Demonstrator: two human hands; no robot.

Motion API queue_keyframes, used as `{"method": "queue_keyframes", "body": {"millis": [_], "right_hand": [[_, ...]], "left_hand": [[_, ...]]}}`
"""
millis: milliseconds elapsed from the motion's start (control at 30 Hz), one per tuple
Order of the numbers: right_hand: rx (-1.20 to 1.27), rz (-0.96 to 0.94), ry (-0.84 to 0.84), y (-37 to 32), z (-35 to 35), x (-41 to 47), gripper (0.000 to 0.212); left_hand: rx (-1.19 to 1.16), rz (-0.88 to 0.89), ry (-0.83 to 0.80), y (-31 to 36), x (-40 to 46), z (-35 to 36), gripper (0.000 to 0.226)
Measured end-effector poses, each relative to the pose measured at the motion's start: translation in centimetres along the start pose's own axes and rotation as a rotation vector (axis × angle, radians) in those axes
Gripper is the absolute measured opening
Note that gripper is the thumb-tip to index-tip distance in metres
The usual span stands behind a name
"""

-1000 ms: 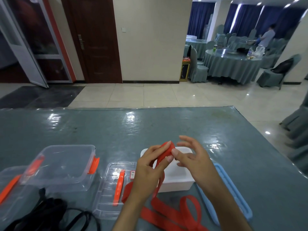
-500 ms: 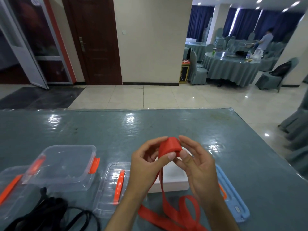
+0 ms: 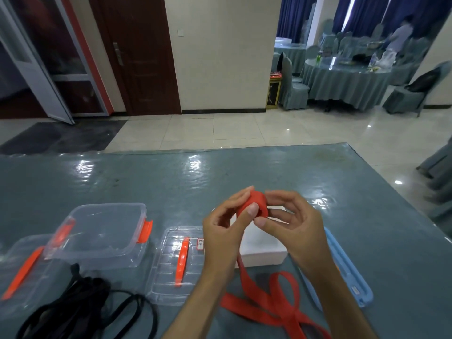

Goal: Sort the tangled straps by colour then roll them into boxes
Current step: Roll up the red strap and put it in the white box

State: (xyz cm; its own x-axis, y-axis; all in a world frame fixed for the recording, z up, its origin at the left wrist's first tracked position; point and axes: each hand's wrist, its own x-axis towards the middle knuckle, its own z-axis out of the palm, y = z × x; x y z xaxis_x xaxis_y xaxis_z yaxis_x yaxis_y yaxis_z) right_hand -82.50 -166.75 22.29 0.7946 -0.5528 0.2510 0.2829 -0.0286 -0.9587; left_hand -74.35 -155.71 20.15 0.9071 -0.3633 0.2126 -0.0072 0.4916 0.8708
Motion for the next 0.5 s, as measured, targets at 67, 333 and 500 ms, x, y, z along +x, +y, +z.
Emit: {"method": "queue_keyframes", "body": {"millis": [67, 333, 500], "right_hand": [[0.029, -0.049, 0.047, 0.1, -0.2, 0.2, 0.044], [0.092, -0.153, 0.079, 0.9, 0.4, 1.8, 0.025], [0.165, -0.078, 0.119, 1.8, 1.3, 1.9, 0.041]], "left_hand": [[0.095, 0.05, -0.05, -0.1, 0.6, -0.5, 0.025], [0.062, -0.013, -0.071, -0.6, 1.1, -2.0, 0.031], [0.092, -0.043, -0.084, 0.2, 1.0, -1.8, 0.033]]}}
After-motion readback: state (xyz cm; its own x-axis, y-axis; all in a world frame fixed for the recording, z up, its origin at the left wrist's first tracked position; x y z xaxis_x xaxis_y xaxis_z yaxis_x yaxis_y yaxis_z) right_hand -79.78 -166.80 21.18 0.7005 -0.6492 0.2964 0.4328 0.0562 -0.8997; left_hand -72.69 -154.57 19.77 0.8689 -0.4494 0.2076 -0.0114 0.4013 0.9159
